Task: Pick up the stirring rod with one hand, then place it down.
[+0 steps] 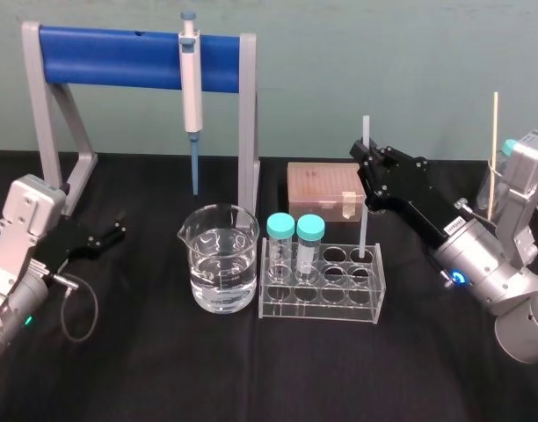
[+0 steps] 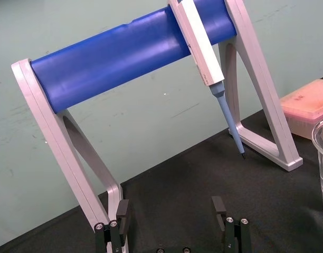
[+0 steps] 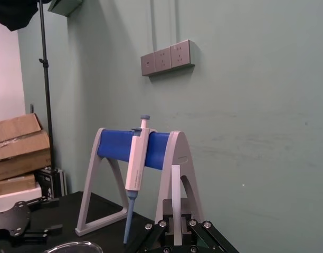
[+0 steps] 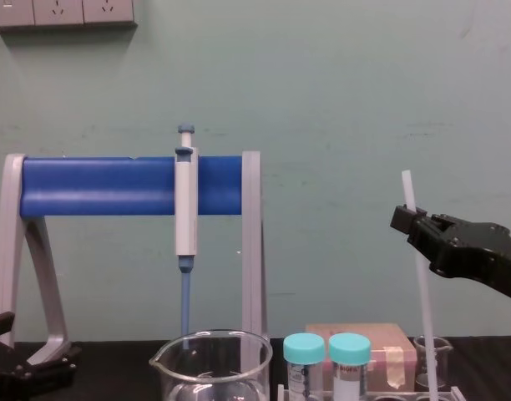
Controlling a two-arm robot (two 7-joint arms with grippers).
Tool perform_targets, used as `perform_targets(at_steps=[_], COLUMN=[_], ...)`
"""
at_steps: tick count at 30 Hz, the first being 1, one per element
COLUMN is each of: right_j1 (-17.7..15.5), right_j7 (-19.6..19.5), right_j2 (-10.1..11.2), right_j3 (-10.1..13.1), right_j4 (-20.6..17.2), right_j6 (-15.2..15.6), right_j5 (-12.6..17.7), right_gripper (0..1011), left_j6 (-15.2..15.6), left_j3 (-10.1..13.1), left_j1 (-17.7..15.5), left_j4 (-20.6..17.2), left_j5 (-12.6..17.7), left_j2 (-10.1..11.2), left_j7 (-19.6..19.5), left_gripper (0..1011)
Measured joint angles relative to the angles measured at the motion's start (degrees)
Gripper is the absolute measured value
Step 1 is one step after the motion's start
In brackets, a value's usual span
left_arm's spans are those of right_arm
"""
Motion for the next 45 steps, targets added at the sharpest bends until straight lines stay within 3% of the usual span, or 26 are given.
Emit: perform_targets(at_steps=[18,45], right_j1=[0.9,-0.4], right_j7=[0.0,-2.0], right_j2=[-2.0,-2.4], right_j3=[0.0,-0.2], right_j4=[4.6,6.0], right_j6=[-1.8,0.1], right_j5=[-2.2,-4.9], right_gripper=[72,72], left_j6=[0.0,0.0], left_j3=[0.0,0.0], left_j1=[0.0,0.0], left_j4=[0.0,0.0], left_j5=[0.0,0.0], left_j2=[0.0,0.0], left_j7=[0.0,0.0], left_gripper=[1000,1001])
